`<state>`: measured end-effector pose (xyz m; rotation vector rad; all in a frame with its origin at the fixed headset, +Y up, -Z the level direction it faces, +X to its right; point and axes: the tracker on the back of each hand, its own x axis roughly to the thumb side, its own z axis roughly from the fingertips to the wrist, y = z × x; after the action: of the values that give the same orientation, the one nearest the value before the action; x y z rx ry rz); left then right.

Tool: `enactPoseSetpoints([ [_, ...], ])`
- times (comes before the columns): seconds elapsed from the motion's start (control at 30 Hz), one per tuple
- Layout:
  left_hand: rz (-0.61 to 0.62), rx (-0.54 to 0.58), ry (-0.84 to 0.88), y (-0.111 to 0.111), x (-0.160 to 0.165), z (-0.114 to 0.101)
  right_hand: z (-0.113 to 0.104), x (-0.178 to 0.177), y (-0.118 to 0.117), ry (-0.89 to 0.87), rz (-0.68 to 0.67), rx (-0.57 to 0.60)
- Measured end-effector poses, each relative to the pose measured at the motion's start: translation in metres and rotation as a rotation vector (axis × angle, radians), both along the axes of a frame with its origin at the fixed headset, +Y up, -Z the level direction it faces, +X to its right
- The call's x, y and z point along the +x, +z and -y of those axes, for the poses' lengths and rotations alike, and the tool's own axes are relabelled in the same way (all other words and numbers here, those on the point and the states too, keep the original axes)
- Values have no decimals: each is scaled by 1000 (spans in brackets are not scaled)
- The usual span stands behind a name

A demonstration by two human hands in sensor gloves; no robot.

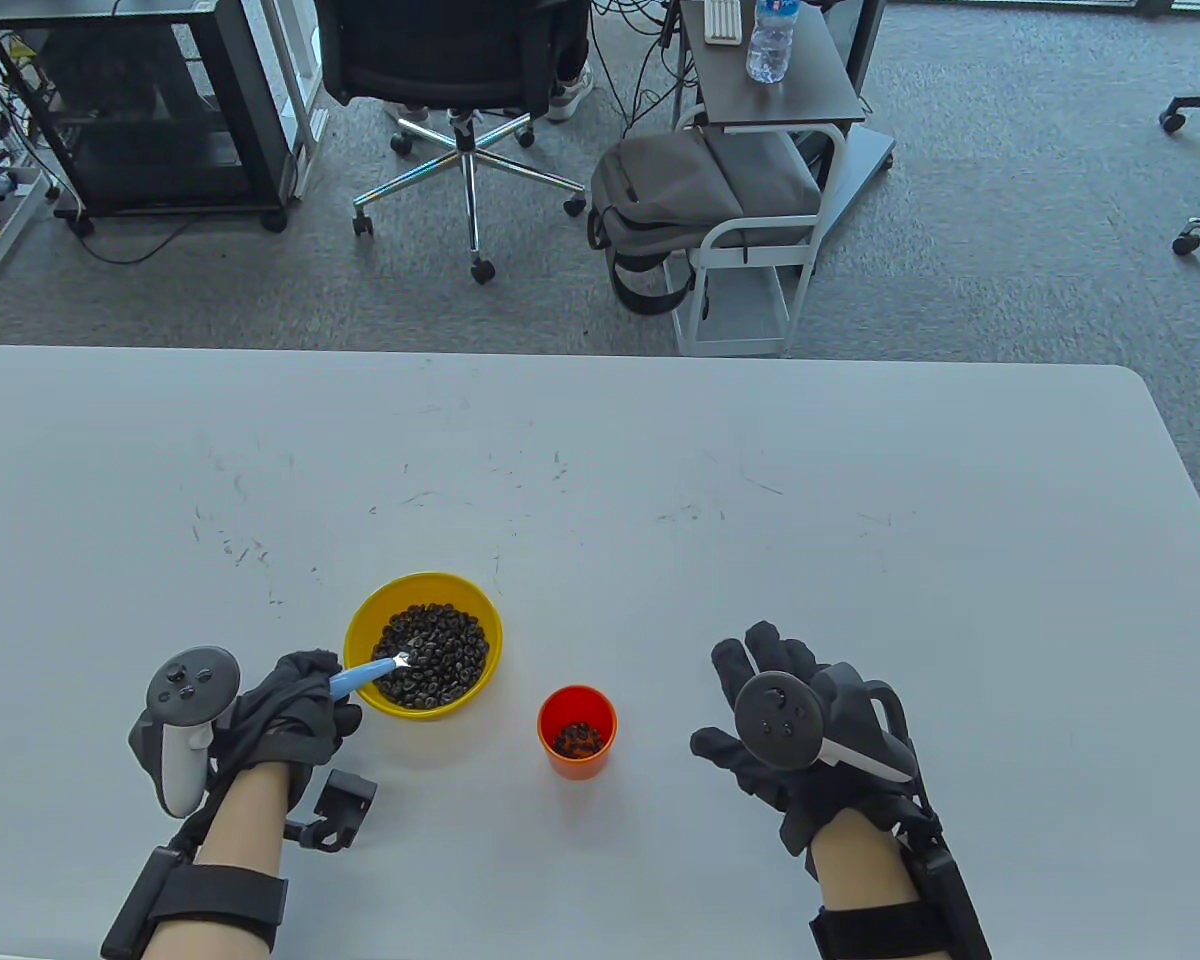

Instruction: Scoop coffee beans into a cup using a baby spoon

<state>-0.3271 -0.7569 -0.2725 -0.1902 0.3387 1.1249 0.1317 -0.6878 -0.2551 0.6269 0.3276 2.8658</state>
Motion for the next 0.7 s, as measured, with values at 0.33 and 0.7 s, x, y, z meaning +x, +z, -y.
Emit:
enactPoseSetpoints([
  [0.33,-13,25,71,1,-2,-4,0,0,0,-5,0,-2],
  [0.7,83,91,128,3,15,-17,0,1,0,-6,0,-5],
])
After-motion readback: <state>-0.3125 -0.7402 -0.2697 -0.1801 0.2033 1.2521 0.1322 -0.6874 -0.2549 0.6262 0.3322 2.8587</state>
